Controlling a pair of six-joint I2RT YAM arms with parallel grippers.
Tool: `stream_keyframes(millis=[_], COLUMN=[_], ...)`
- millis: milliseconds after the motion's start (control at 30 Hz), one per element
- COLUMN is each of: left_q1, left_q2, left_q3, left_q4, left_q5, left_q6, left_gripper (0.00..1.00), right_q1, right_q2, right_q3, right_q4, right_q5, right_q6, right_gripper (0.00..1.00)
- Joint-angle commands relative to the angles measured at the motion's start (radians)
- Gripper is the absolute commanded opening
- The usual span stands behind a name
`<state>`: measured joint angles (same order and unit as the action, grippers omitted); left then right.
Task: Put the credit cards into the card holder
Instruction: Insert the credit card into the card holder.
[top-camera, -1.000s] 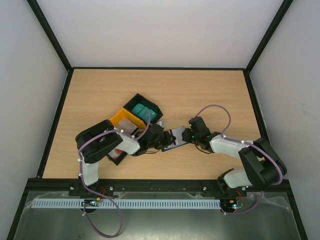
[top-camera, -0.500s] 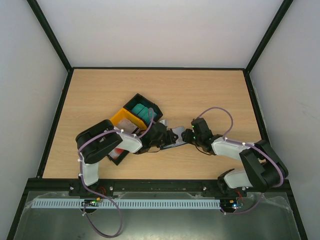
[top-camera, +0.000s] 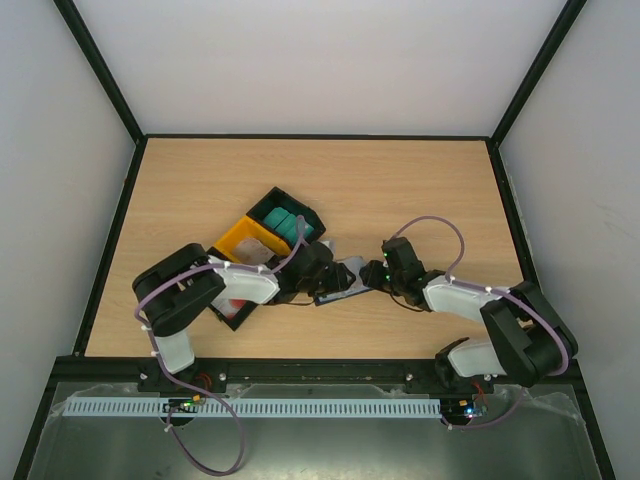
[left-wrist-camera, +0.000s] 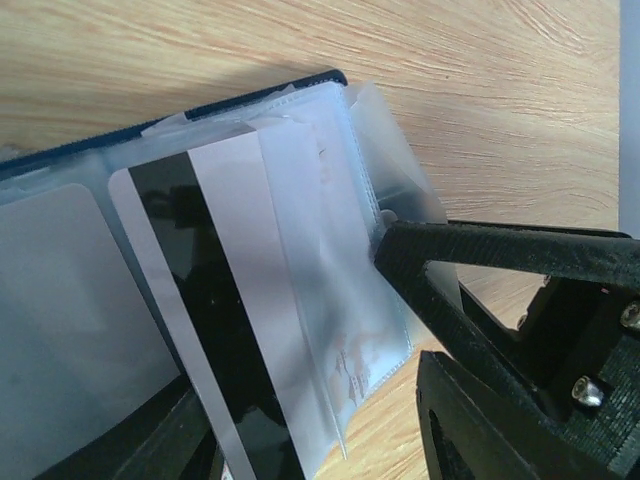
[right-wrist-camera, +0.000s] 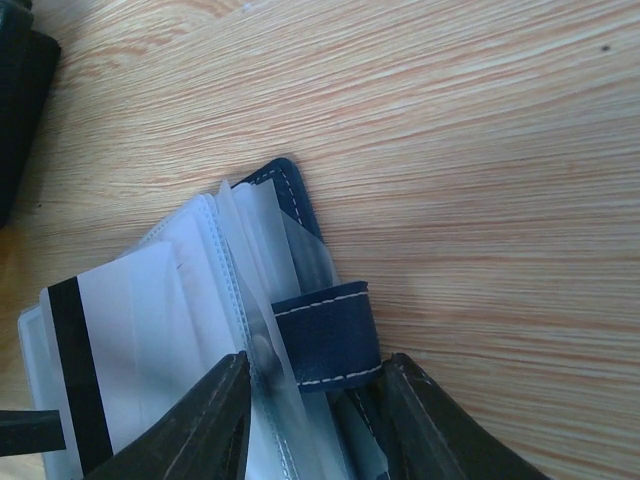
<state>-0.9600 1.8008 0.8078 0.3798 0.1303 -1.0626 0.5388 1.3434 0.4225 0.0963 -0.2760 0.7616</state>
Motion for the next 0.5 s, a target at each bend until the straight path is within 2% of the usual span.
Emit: stream_keyframes(millis=[0,233,467], left_q1=[-0.006,-0.006,-0.008], left_q2=[-0.057,-0.075,-0.083], left_q3=[0.036,0.064,0.086], left_q4=[-0.137,-0.249,-0.335], left_q5=[-0.018,-0.081,-0.114], left_q6=[-0.013,-0.007,-0.019], left_gripper=[0.55,0.64,0.65], right_q1=[0.01,0.01,0.011], right_q2=[0.062,0.078,0.095], right_q3=[-0.04,-0.042,-0.038], right_q4=[-0.094,-0.083,-0.073], right_q5=[-0.049,-0.057,-0.072], right_q6=[-0.02,-0.026,-0.037], right_gripper=[0.37,0.37,0.37])
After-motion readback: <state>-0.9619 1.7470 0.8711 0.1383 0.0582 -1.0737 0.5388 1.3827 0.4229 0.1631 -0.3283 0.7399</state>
